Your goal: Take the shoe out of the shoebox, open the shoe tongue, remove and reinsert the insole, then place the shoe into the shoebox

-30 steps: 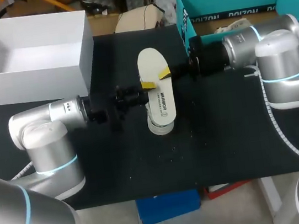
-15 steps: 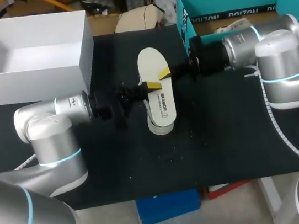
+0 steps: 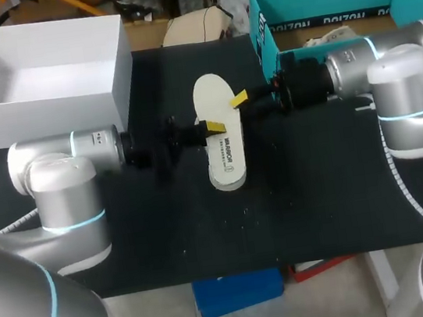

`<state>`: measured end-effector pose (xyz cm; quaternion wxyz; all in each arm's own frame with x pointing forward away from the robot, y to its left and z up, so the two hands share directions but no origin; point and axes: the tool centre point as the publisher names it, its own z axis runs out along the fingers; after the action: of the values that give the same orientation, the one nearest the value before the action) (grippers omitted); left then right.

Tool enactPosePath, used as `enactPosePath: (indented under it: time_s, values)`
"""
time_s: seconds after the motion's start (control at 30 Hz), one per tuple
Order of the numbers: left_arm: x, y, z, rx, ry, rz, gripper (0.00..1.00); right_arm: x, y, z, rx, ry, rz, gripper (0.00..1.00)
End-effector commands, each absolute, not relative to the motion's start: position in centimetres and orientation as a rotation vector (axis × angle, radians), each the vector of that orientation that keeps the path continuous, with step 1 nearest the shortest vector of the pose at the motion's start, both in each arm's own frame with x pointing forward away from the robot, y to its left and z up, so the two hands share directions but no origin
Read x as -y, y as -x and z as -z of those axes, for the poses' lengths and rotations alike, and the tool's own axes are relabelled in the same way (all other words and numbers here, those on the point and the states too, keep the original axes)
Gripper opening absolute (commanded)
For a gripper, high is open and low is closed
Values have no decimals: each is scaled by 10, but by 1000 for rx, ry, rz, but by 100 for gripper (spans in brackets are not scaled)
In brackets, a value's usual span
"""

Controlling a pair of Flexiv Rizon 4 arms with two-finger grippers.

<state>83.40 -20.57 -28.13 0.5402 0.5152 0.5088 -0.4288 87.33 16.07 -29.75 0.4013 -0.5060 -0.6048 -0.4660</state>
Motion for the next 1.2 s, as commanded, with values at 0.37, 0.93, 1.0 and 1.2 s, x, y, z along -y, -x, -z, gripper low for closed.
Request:
enactPosePath:
  time_s: [0.37,0.93,1.0,1.2]
  values:
    - [157,-768,277,-1496,-1254,1071,0,-96,-846,295,1703,1644,1120,100]
    - [140,-730,285,-1551,-1408,1085,0,-65,-829,294,1739,1861,1111,100]
    - [140,-730,285,-1551,-1408,1085,0,-65,-829,294,1739,1861,1111,100]
    - [140,-730,285,-1551,-1408,1085,0,-65,-829,294,1739,1861,1111,100]
